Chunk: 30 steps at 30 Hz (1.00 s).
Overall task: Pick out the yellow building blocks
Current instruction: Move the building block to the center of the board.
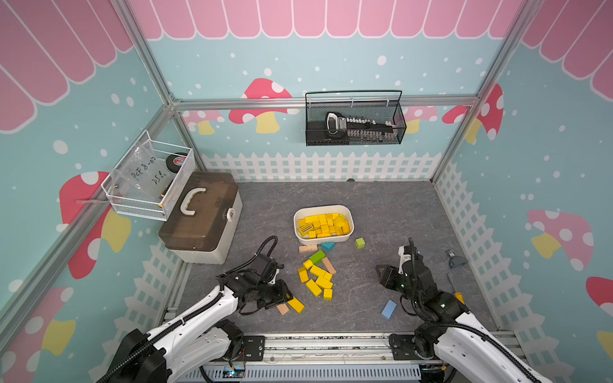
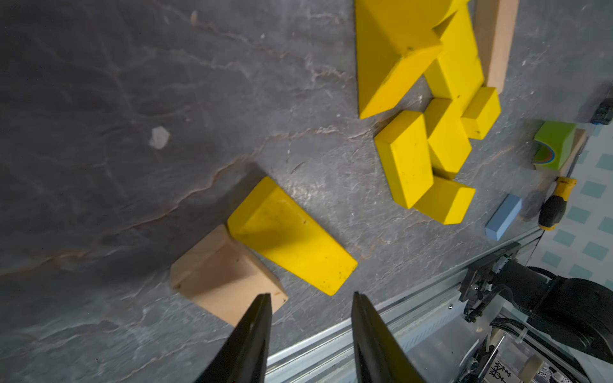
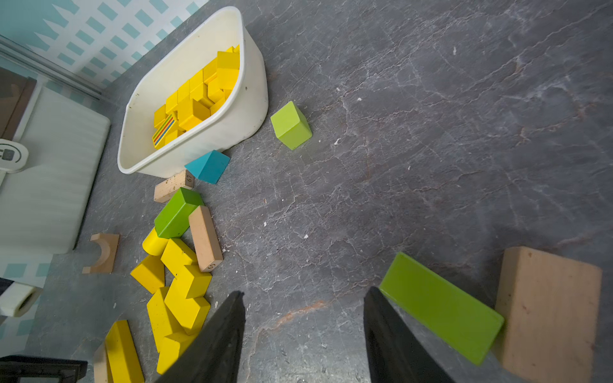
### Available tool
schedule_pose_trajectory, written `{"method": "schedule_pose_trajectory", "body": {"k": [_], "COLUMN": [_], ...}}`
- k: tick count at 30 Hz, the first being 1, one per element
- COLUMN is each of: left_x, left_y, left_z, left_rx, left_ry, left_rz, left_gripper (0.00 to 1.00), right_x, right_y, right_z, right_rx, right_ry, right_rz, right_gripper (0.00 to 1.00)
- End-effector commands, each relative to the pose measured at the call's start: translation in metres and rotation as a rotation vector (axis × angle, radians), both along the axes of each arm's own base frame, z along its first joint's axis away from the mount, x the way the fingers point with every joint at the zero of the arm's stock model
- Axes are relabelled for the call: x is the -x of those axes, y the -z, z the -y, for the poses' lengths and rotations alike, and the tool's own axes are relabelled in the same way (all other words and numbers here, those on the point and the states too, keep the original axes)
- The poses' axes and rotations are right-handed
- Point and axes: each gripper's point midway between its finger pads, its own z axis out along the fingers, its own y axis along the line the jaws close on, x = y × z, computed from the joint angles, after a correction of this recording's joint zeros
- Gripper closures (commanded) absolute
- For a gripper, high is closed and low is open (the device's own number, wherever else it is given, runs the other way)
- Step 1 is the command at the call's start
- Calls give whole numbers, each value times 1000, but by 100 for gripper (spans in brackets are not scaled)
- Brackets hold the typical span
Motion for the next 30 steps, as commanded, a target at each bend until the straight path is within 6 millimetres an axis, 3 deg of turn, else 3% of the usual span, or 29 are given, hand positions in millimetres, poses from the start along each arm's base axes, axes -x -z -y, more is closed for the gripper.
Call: {"method": "schedule_pose_trajectory", "body": {"k": [1, 10, 16, 25, 30], "left_x": [2, 14, 16, -5, -36], "left_y": [3, 5, 14, 31, 29], "left_z": [-3, -25, -27, 7, 30], "left_rx": [-2, -103, -127, -41, -19], "left_ry": [-75, -144, -145, -78, -56], "left_rz": [-7, -36, -65, -70, -30], "left_gripper": [56, 52, 51, 57, 61], "right_x": [0, 0, 0, 0, -1], "right_y": [3, 3, 3, 4, 5], "right_z": [2, 2, 2, 1, 1], "right_rx": [-4, -5, -5, 0, 0], "right_ry": [9, 10, 11, 7, 8], "right_rz": [-1, -1, -3, -9, -10], "right_gripper": [42, 42, 42, 42, 42]}}
